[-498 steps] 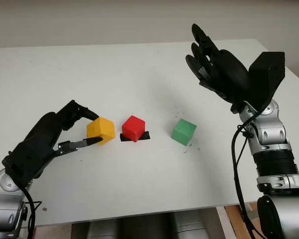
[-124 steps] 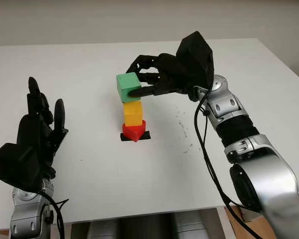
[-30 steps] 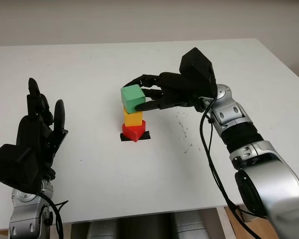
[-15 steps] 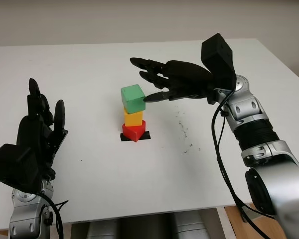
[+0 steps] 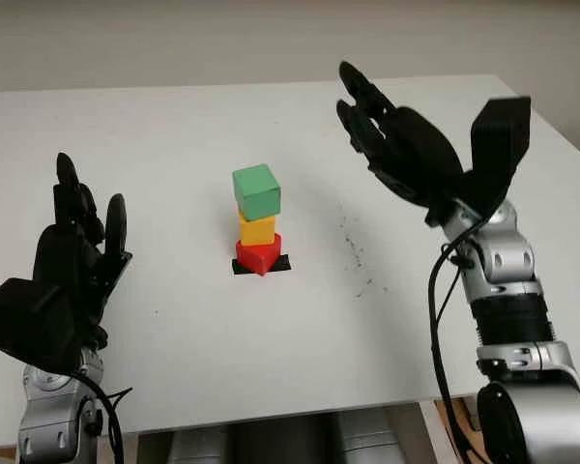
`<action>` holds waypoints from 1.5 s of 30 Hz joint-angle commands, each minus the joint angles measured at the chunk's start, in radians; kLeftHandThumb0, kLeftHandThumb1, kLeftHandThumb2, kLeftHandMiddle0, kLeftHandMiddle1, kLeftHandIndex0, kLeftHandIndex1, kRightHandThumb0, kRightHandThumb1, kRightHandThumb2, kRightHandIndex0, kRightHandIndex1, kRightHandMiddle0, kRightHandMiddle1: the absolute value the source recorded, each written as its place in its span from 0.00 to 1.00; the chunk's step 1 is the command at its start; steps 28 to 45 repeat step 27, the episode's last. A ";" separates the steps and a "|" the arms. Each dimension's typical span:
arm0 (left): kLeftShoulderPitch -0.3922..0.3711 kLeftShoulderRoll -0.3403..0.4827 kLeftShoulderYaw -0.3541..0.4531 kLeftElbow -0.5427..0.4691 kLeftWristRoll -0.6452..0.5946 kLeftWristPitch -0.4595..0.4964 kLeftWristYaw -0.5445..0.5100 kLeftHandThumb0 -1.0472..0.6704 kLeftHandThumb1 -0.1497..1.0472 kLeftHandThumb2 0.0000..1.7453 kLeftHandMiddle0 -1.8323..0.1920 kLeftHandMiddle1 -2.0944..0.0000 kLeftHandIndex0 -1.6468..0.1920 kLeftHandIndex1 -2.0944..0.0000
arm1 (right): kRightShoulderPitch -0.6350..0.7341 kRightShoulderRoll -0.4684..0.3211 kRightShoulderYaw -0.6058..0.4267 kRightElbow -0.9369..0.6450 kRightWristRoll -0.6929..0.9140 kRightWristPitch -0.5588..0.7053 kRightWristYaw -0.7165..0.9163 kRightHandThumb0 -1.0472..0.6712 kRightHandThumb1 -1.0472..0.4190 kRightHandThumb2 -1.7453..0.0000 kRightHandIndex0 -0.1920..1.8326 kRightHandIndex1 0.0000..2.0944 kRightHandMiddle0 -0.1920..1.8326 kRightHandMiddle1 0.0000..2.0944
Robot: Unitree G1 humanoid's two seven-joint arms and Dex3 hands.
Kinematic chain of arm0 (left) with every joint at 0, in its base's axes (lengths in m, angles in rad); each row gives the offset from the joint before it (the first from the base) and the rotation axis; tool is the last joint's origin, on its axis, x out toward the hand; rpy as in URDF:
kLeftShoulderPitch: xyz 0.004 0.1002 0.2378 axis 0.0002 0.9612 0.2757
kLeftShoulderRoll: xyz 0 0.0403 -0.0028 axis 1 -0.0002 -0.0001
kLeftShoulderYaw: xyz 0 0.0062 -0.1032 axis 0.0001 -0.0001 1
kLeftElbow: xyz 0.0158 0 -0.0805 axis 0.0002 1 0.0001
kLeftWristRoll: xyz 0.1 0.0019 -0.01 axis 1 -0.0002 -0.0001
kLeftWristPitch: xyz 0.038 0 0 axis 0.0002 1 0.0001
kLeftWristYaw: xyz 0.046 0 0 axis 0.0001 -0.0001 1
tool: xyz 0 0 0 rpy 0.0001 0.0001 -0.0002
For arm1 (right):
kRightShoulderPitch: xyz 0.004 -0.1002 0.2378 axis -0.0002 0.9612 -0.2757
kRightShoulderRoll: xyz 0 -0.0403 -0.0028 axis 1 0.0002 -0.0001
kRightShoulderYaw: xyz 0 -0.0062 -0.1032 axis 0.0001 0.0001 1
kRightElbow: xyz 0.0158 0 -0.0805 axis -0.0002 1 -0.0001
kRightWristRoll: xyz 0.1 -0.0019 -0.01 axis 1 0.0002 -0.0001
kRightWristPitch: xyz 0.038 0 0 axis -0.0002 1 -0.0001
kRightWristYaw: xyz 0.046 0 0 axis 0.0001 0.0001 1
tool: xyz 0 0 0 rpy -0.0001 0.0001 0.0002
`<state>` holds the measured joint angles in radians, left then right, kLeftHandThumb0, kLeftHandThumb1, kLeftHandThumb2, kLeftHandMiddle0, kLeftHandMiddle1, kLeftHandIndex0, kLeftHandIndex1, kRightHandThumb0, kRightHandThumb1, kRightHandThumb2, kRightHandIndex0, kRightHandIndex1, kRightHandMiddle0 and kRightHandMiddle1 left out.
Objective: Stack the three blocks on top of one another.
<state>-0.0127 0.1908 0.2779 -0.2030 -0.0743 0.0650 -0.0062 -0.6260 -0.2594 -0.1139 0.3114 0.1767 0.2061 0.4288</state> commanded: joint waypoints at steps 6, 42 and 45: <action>-0.032 0.017 -0.003 0.026 -0.020 0.006 -0.036 0.21 1.00 0.31 1.00 1.00 1.00 1.00 | 0.068 0.042 -0.015 -0.035 0.030 0.012 -0.076 0.17 0.00 0.55 0.00 0.00 0.00 0.00; -0.028 -0.006 -0.078 0.035 -0.032 0.000 -0.103 0.17 1.00 0.31 1.00 1.00 1.00 1.00 | 0.095 0.140 -0.019 0.044 0.062 -0.007 -0.160 0.17 0.00 0.57 0.00 0.00 0.00 0.00; -0.028 -0.006 -0.078 0.035 -0.032 0.000 -0.103 0.17 1.00 0.31 1.00 1.00 1.00 1.00 | 0.095 0.140 -0.019 0.044 0.062 -0.007 -0.160 0.17 0.00 0.57 0.00 0.00 0.00 0.00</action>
